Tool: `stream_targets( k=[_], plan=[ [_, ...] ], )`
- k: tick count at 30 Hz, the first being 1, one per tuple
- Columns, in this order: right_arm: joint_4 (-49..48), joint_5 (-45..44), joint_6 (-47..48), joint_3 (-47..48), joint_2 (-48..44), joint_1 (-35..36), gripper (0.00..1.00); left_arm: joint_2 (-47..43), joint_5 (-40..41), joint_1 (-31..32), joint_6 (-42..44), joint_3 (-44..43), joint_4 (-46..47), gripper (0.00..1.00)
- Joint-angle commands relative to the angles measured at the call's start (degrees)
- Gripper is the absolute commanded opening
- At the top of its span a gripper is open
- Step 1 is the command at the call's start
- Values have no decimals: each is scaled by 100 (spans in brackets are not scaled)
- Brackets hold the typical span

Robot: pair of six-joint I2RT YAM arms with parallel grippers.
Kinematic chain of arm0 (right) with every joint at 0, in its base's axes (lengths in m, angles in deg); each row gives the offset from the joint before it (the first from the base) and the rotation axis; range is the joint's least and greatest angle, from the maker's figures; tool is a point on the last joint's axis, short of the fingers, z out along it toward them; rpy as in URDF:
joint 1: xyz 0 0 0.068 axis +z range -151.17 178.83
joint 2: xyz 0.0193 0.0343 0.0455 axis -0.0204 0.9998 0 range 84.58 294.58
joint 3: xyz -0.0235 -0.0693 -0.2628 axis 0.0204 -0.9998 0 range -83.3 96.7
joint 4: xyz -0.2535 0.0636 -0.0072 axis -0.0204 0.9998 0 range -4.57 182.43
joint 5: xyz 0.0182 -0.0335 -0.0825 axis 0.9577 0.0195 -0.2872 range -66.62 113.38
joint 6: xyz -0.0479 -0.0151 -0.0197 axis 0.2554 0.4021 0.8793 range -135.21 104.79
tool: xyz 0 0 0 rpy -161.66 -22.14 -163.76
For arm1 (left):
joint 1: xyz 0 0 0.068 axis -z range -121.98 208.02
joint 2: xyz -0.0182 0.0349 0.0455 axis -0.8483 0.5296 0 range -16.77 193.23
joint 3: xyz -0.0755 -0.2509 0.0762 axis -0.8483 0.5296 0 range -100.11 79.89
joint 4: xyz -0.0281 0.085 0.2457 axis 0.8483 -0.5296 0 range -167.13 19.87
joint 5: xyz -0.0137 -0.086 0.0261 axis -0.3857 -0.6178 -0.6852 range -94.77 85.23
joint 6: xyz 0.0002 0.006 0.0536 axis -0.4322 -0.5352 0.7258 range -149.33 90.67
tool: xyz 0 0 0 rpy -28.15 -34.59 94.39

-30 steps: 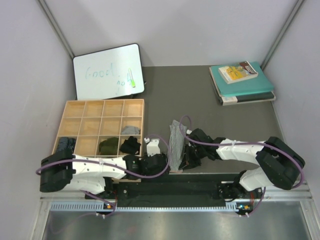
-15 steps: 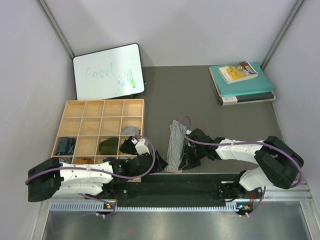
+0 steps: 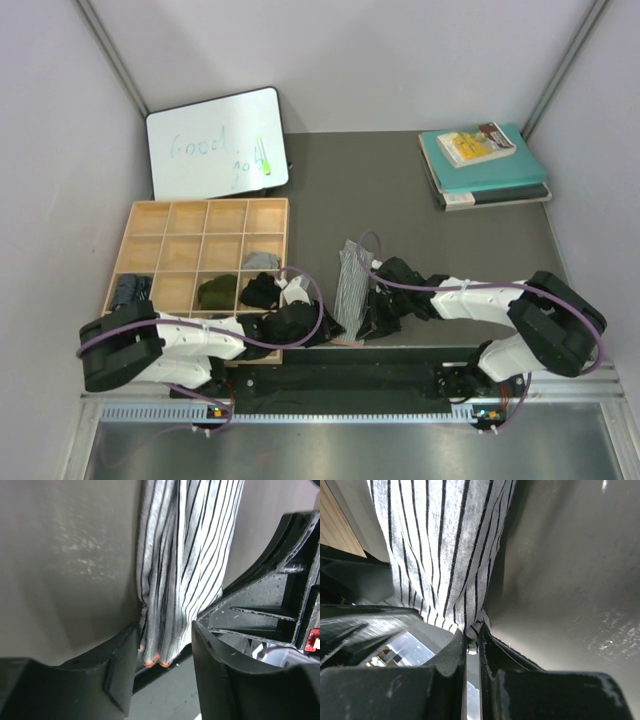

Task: Roll the underwear
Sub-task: Roll the underwear to the center of the board.

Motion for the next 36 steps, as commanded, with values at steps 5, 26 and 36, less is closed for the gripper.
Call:
stream_targets(
  k=[5, 26, 36],
  plan=[
    [-264, -4, -68, -47, 110, 84, 0, 420, -582, -20, -341, -269, -674, 46],
    [-475, 269, -420, -301, -233, 57, 0, 130, -204, 76, -500, -524, -2046, 55],
    [-537, 339, -508, -425, -435, -48, 0, 183, -239, 76, -579, -436, -1924, 56]
  ],
)
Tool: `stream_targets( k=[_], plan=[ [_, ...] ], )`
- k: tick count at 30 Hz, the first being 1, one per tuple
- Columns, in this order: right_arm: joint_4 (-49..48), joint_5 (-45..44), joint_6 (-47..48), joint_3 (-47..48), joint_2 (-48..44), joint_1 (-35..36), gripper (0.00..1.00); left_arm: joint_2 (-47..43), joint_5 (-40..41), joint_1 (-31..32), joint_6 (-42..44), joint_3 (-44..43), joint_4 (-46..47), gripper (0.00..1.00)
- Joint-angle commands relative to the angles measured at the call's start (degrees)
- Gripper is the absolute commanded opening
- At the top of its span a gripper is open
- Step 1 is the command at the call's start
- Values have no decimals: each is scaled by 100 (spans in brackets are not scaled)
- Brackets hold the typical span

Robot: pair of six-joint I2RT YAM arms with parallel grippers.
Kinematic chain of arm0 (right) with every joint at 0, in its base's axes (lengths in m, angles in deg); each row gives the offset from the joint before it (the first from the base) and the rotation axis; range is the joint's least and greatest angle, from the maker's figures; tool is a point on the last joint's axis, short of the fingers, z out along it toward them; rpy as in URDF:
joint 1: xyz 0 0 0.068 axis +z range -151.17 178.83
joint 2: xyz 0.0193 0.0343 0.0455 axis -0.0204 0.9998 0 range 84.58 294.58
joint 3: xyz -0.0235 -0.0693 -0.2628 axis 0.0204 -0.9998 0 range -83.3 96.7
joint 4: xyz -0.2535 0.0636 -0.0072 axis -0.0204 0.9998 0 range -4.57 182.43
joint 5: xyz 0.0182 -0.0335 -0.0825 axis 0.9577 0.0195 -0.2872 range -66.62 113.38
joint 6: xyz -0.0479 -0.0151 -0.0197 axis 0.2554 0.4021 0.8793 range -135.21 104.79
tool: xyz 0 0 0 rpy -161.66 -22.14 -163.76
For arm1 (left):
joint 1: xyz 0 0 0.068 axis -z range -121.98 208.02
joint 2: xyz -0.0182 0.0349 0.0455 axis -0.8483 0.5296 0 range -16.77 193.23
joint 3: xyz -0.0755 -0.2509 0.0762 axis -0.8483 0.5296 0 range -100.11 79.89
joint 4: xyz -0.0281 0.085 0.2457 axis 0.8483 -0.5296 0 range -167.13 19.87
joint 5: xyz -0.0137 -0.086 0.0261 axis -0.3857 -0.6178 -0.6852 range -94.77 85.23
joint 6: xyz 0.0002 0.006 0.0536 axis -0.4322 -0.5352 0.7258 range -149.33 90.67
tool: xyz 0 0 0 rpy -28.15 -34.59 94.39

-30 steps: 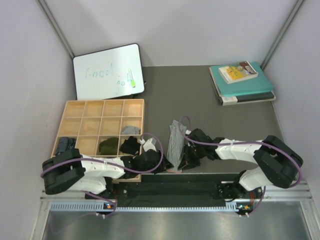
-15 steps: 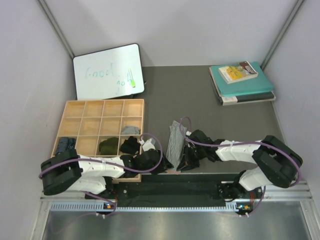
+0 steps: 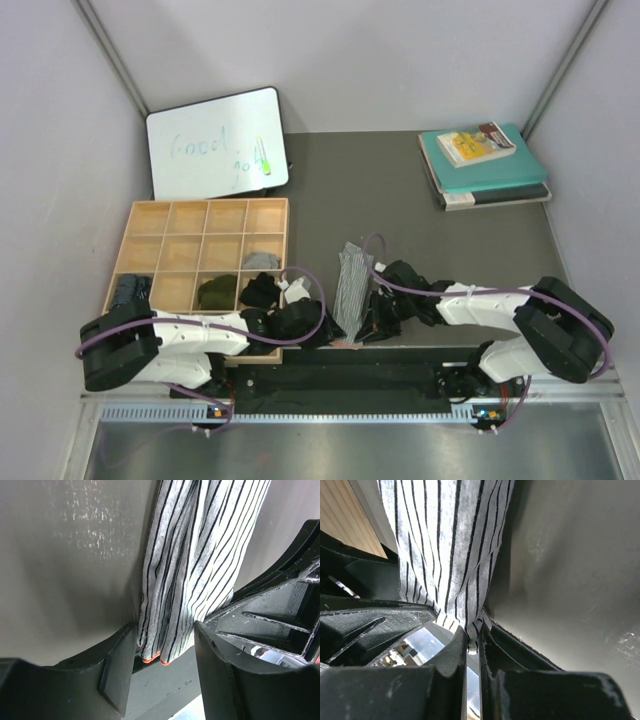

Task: Roll the underwear
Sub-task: Roll the underwear to the center of the board.

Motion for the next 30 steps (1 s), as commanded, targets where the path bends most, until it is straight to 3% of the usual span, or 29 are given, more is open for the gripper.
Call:
stream_targets(
  k=[1, 5, 8, 13, 15, 17, 19, 20, 23, 26, 30],
  plan=[
    [-84, 49, -53, -79, -162, -50, 0, 91, 82, 35, 7, 125, -710, 56],
    [-155, 40, -71, -176, -74, -42, 0, 327, -58, 26, -19, 240, -368, 49],
    [-85, -13, -62, -194, -65, -51, 0, 539, -155, -9, 24, 205, -262, 29],
    [3, -66, -10, -185, -144, -42, 0, 724, -234, -44, 156, 117, -235, 13],
    [38, -83, 17, -185, -153, -51, 0, 742, -260, -79, 226, 99, -51, 1],
    [335, -162, 227, -80, -197, -50, 1, 759, -287, -123, 305, 73, -16, 0],
    [748, -390, 655, 226, -336, -51, 11, 759, -401, -185, 498, -15, -24, 0],
    [994, -513, 832, 367, -425, -33, 27, 742, -488, -315, 595, -58, -42, 0],
    [1926, -1215, 1632, 913, -890, 89, 50, 663, -979, -719, 1078, -322, -165, 0],
    [2078, -1691, 2292, 1090, -1425, 274, 57, 706, -1656, -1185, 1483, -506, -402, 0],
    [1349, -2155, 2828, 774, -1972, 774, 64, 969, -2526, -1511, 1878, -832, -613, 0]
  ],
)
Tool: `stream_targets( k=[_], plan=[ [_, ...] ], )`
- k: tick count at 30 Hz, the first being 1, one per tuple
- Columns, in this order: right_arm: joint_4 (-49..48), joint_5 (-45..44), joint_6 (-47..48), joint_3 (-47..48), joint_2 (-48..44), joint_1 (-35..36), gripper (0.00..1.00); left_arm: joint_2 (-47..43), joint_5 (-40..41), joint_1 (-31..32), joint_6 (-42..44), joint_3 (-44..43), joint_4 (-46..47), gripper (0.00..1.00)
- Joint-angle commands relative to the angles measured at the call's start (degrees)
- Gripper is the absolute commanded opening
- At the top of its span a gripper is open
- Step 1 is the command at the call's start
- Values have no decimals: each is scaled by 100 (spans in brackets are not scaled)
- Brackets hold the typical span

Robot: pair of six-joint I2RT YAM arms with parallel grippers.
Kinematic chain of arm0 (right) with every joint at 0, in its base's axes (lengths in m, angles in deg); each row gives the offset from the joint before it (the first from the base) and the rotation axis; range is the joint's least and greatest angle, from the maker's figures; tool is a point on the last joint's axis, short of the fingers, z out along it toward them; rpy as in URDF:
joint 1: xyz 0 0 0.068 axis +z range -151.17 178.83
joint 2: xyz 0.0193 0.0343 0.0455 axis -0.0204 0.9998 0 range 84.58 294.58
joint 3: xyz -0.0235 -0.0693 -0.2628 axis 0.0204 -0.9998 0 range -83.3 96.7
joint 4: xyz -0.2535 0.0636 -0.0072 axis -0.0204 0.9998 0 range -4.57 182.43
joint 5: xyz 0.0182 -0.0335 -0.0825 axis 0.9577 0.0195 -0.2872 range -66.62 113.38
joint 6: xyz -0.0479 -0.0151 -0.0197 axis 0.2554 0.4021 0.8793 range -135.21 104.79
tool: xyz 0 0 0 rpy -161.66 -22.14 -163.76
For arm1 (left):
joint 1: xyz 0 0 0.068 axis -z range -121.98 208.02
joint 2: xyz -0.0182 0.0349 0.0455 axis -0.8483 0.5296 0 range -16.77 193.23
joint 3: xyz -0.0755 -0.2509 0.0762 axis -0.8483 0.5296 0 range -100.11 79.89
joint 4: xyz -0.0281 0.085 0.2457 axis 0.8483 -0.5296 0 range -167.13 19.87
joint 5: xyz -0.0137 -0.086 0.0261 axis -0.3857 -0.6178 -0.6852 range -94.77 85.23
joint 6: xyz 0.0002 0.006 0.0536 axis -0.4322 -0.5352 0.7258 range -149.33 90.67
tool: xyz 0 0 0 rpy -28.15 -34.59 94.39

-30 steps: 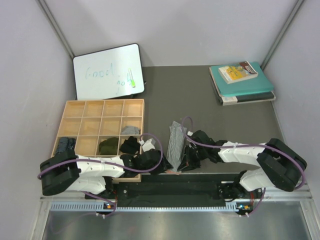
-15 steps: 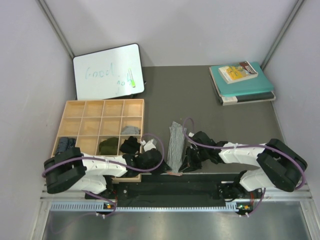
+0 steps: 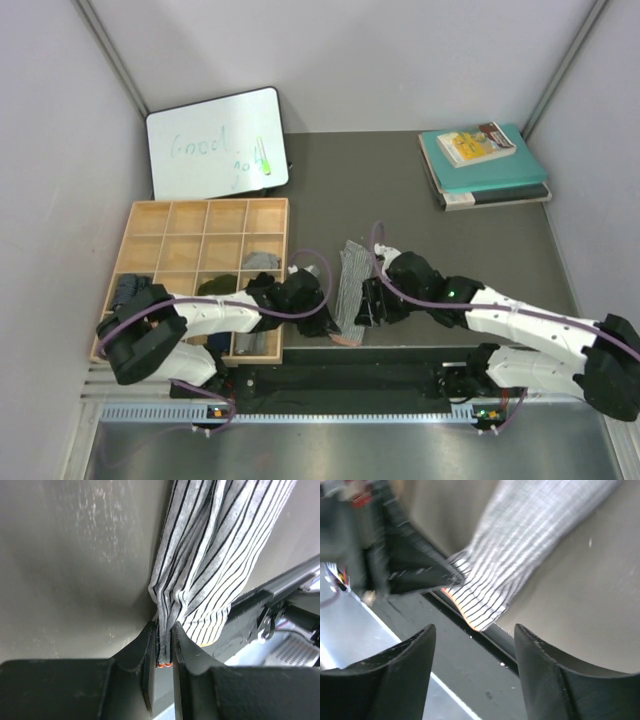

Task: Roll the underwear
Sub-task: Roll the underwear to the center of the board.

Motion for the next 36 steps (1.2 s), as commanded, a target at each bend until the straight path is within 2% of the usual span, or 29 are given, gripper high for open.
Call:
stream_targets(
  k=[1, 7, 16, 28, 36],
  plan=[
    [-469, -939, 1161, -99, -543, 694, 64, 403, -1032, -375, 744, -443, -645, 0],
    [-893, -2530, 1847, -29, -263, 2171, 66, 817, -1806, -709, 1105, -900, -1103, 0],
    [-1491, -3331, 2665, 199, 731, 3313, 66, 1275, -2729, -1070, 1255, -1120, -1393, 0],
    [-1500, -3744, 3131, 428, 1539, 3974, 66, 1477, -3064, -1334, 1456, -1243, -1709, 0],
    [-1403, -4280, 3018, 639, 2260, 4036, 63, 1547, -3178, -1387, 1606, -1358, -1921, 0]
  ],
)
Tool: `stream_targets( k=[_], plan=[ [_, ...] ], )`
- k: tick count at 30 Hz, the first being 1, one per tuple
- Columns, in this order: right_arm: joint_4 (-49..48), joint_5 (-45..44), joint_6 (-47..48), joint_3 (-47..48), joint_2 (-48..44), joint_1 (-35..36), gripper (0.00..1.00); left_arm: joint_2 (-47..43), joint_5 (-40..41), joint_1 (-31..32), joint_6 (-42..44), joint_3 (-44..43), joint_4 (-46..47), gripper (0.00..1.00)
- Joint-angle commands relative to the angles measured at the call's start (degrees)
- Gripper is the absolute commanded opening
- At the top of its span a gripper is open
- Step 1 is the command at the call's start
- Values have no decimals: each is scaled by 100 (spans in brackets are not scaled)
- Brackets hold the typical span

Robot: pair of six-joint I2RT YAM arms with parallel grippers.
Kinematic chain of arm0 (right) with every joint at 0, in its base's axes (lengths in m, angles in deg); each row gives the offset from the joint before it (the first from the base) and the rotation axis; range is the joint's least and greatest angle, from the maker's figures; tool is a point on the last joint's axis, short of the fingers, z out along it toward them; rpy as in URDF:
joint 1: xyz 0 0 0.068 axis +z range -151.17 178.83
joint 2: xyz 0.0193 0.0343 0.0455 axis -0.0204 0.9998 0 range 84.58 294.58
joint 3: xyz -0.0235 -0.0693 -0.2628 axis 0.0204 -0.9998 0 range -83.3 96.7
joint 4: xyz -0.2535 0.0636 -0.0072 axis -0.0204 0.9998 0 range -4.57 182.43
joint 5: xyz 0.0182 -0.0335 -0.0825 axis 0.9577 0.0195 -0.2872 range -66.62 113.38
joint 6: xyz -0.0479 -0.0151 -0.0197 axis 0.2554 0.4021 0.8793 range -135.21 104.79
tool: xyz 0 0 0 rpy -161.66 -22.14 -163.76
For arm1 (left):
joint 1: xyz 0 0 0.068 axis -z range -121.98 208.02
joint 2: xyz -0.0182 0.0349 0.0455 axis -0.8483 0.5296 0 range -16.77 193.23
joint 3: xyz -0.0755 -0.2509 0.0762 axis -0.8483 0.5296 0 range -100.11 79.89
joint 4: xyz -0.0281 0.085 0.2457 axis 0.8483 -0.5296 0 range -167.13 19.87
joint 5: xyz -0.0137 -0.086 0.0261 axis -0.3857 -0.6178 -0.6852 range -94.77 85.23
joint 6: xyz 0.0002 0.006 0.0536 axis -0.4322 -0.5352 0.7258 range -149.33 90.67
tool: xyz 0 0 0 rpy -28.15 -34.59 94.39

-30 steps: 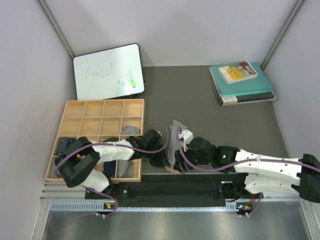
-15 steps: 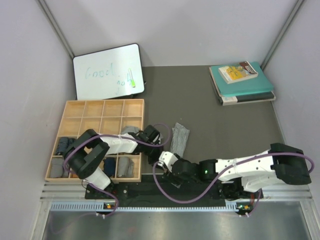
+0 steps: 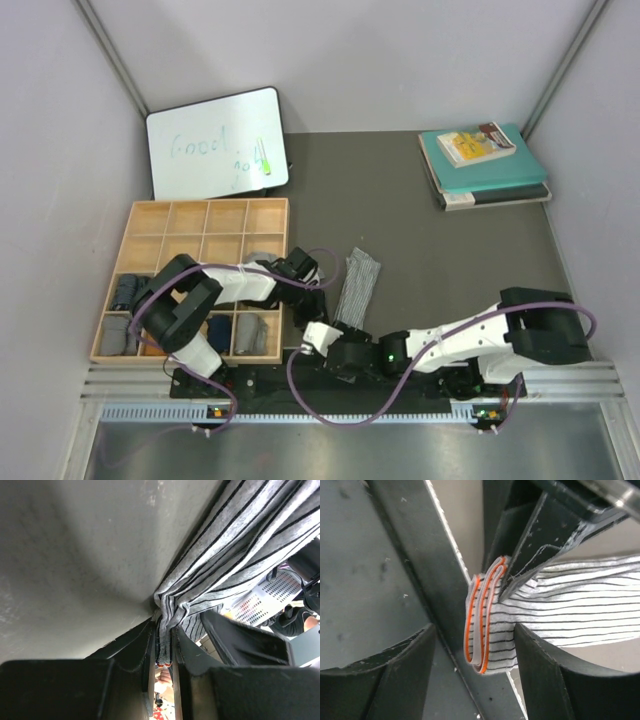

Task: Roll the underwear
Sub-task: Roll the underwear to the center of the board.

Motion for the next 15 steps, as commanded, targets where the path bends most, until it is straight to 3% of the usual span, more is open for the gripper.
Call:
stream_targets(
  k=[1, 3, 9, 12, 13, 15],
  plan=[
    [-22, -565, -40, 337, 380, 69, 61, 39, -201, -38, 214, -182, -218, 0],
    [127, -811, -128, 434, 530, 69, 59, 30, -219, -47, 231, -182, -253, 0],
    [225, -1040, -252, 479, 838, 69, 33, -5, -263, -73, 249, -182, -297, 0],
    [216, -1111, -278, 469, 953, 42, 17, -57, -289, -64, 267, -182, -298, 0],
    [233, -1084, -287, 469, 962, 25, 5, -66, -281, -64, 249, -173, -254, 0],
    [251, -962, -296, 470, 953, -45, 0, -145, -298, -64, 240, -164, -192, 0]
  ],
)
